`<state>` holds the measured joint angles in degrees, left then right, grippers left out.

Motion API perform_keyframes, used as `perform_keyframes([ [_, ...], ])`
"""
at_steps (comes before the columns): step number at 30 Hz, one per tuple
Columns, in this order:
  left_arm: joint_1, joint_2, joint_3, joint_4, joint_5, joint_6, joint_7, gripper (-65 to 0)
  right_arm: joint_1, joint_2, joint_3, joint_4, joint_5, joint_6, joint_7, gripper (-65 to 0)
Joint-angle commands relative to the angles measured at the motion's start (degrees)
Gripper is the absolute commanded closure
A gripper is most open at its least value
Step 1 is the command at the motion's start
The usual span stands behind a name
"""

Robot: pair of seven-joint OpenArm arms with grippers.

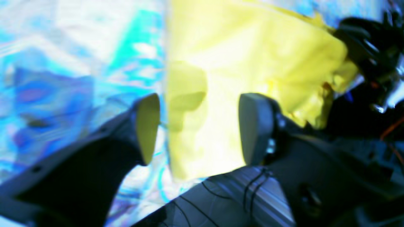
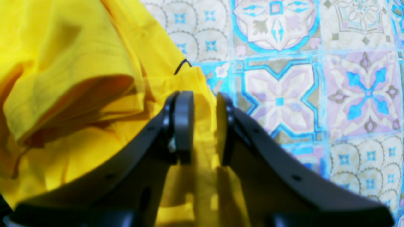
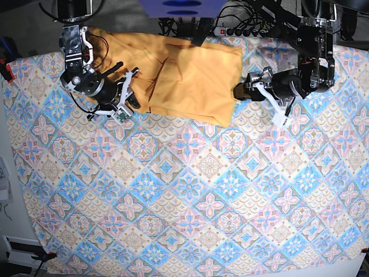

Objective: Fold the T-shirt properly
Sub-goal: 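Press and smooth the folded layer with the left gripper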

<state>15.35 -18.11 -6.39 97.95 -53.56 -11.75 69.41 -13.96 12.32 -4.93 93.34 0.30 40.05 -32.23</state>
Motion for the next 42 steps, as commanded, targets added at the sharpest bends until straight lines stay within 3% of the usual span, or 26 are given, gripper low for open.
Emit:
perform_keyframes([
  [1,-0.37,-0.22,-0.6,0.03,-1.25,-0.34,-0.44,-43.3,0.55,0.47,0.23,0.86,0.8,-0.05,1.15,-12.6],
  [7,-2.12,0.04,-0.42,-7.53,-1.34,-0.52,-0.44,-45.5,0.55,0.47,0.23,0.77,0.8,-0.05,1.15,-12.6],
  [13,-2.83,1.1,-0.33,-8.5,-1.25,-0.52,-0.44,-45.6,0.55,0.47,0.23,0.68,0.8,-0.05,1.15,-12.6],
  [20,-5.38,1.19,3.54,-14.13,-1.25,-0.52,-0.62,-45.6,0.55,0.47,0.23,0.59,0.8,-0.05,1.15,-12.6],
  [42,-5.82,4.09,6.61,-19.84,-0.81,-0.6,-0.97,-44.7,0.55,0.47,0.31,0.86,0.8,-0.05,1.15,-12.5],
])
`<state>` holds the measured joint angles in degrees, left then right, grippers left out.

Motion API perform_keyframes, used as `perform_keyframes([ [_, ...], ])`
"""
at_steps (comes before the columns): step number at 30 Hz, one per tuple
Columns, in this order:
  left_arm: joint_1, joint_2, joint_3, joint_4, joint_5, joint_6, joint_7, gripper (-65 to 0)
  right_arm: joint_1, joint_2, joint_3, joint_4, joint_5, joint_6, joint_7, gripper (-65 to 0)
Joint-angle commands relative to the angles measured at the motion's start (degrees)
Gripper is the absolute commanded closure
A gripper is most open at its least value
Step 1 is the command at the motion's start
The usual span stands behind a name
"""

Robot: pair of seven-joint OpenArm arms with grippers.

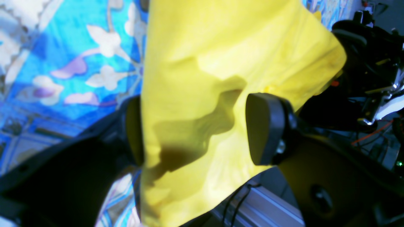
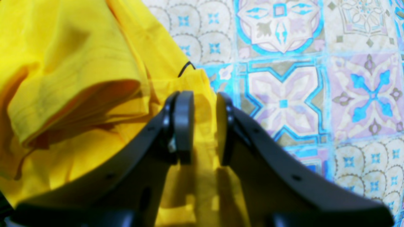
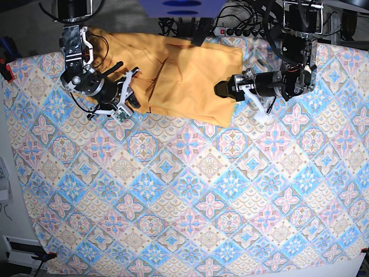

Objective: Fold the T-shirt properly
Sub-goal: 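Press and smooth the folded layer with the left gripper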

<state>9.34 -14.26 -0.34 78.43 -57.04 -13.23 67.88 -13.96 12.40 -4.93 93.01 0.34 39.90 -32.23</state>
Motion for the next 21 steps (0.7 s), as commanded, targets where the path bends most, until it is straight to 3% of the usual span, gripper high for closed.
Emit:
perform_keyframes([
  [1,0.11,0.24,1.26,-0.32,2.66,0.88,0.56,-44.6,0.55,0.39,0.31,1.27,0.76,0.1,1.15,-12.5],
  [3,-0.68,0.24,3.2,-0.32,2.57,0.88,0.47,-42.3,0.55,0.39,0.31,1.36,0.76,0.1,1.15,-12.5],
  [5,-1.21,0.24,4.51,-0.32,2.57,0.88,0.39,-36.1,0.37,0.39,0.31,1.45,0.76,0.1,1.15,-12.5],
  [9,-1.48,0.24,6.1,-0.68,2.57,0.97,-3.04,-12.3,0.11,0.39,0.31,1.63,0.76,0.1,1.15,-12.5],
  [12,-1.48,0.24,6.18,-0.68,2.57,1.41,-4.8,-1.2,0.02,0.39,0.31,2.77,0.76,0.1,1.15,-12.5],
  [17,-1.48,0.24,4.6,-0.24,2.4,1.41,-5.06,0.0,-0.95,0.39,2.34,5.05,0.76,0.1,1.15,-12.5],
  [21,-0.95,0.24,-1.9,-0.24,2.4,1.5,-5.06,0.0,-2.18,0.39,4.18,6.46,0.76,0.1,1.15,-12.6],
])
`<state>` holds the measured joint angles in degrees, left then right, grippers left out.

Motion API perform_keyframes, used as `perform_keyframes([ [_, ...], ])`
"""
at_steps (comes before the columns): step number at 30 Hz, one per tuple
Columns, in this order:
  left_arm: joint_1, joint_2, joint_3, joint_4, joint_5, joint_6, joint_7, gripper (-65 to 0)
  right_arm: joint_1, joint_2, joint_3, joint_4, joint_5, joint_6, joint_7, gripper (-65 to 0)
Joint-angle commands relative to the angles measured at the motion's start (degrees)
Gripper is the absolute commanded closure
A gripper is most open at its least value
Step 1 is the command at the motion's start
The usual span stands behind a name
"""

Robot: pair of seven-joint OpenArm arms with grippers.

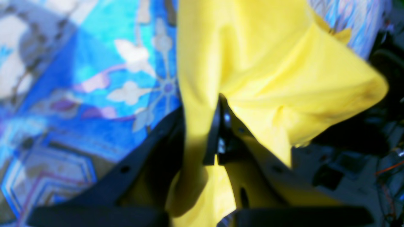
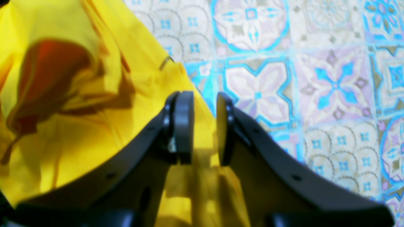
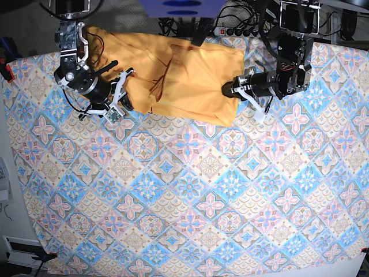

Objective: Fold the T-shirt properly
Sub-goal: 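Press and smooth the folded layer with the left gripper, then grasp both ends of the folded shirt with both grippers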

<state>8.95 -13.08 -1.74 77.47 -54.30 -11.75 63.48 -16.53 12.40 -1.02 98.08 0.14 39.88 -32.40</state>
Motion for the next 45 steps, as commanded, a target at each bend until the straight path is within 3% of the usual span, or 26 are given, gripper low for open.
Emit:
perform_keyframes([
  [1,-0.47,-1.12,-2.26,0.73,-0.33,0.01,-0.49,0.0,-0.12,0.39,0.88,1.74,0.96,0.12,1.33,-12.7],
  [9,2.61,-1.38,-13.34,5.74,-0.25,0.01,-0.23,0.0,-3.29,0.39,5.81,4.38,1.04,0.12,1.33,-12.9],
  [14,4.1,-3.05,-14.66,10.04,-0.25,0.01,-0.58,0.0,-5.22,0.39,5.19,5.17,1.04,0.12,0.89,-13.6],
  [20,6.21,-3.4,-21.43,12.15,-0.25,-0.25,-0.23,0.0,-6.63,0.39,5.1,5.17,1.66,0.12,-1.66,-28.2],
  [25,6.39,-4.28,-21.69,12.15,-0.25,-0.34,-0.14,0.0,-6.1,0.74,5.81,4.82,13.62,0.12,-6.15,-36.4],
  [31,6.39,-4.28,-21.52,12.15,-0.25,-0.34,-0.14,0.0,-2.5,1.62,6.42,3.24,23.02,0.12,-11.95,-44.6],
  [45,6.39,-4.28,-21.43,11.98,-0.07,-0.34,-0.14,0.0,0.75,1.35,5.9,-8.37,25.13,0.12,-12.39,-44.9],
])
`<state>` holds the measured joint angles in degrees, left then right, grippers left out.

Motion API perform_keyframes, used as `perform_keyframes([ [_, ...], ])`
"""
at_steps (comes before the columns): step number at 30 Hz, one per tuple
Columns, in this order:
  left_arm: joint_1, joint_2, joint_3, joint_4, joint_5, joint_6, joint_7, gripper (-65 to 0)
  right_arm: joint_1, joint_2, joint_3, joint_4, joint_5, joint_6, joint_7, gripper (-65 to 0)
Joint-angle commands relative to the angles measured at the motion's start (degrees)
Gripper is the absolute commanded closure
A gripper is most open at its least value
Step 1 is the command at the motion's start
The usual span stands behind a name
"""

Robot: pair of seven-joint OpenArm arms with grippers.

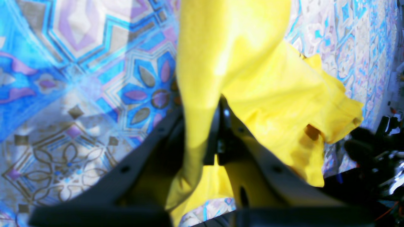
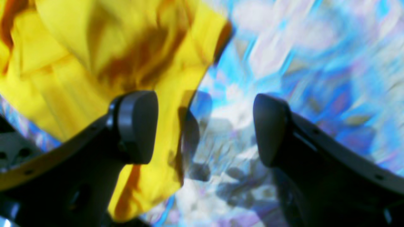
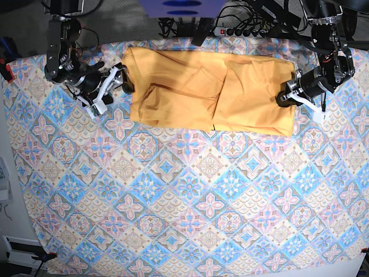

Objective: Fold the T-shirt properly
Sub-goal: 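Grasp both ends of the folded shirt with both grippers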

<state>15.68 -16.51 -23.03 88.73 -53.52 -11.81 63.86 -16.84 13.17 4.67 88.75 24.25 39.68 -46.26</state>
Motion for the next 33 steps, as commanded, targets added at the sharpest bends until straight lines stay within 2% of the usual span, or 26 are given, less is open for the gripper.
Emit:
perform_keyframes([
  [1,-0.34,-0.85,-0.14,0.72,-0.86,-0.27,-0.51,0.0,1.32,0.59,0.12,0.79,1.2,0.32,1.47,-44.9],
  [8,-0.34,-0.85,-0.14,0.63,-0.77,-0.27,-0.6,0.0,1.85,0.59,-1.72,-0.35,10.17,0.32,-0.11,-44.9],
  [17,-0.43,-0.85,1.97,0.19,-0.77,-0.1,-1.04,0.0,6.16,0.59,-1.72,-8.53,15.79,0.32,-1.43,-44.9],
  [26,-0.78,-0.85,1.71,-3.23,-0.86,-0.1,-1.04,0.0,6.6,0.5,-1.81,-10.29,18.96,0.32,-1.7,-44.9],
  [33,-0.87,-0.85,1.71,-3.23,-0.86,-0.1,-1.04,0.0,6.6,-1.7,-1.81,-10.29,19.05,0.32,-4.68,-44.9],
])
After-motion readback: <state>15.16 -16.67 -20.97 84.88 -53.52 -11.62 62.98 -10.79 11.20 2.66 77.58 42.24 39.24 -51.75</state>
